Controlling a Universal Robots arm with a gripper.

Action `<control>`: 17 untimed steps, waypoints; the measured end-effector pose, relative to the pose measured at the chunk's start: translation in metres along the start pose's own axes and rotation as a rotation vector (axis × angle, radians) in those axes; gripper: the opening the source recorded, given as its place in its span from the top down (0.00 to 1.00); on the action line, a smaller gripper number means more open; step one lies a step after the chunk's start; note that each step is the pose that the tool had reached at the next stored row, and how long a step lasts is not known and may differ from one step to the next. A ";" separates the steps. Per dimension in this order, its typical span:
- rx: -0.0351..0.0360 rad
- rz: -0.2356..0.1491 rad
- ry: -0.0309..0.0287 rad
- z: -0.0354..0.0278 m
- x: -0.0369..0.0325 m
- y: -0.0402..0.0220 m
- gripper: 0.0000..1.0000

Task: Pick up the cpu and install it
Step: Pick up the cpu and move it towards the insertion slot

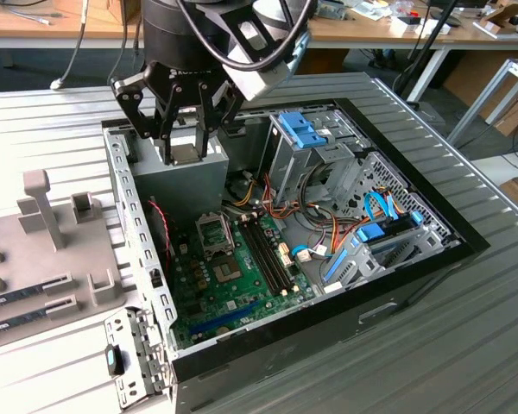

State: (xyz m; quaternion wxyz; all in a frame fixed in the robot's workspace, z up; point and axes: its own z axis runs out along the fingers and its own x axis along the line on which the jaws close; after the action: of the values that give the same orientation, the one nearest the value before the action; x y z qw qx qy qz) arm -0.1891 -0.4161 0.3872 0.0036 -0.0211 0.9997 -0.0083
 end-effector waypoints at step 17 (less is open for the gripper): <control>0.0000 0.000 0.0000 0.0021 -0.0204 -0.0042 0.53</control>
State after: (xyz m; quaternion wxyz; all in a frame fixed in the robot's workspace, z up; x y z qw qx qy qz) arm -0.1686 -0.4194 0.3853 0.0036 -0.0211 0.9997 -0.0083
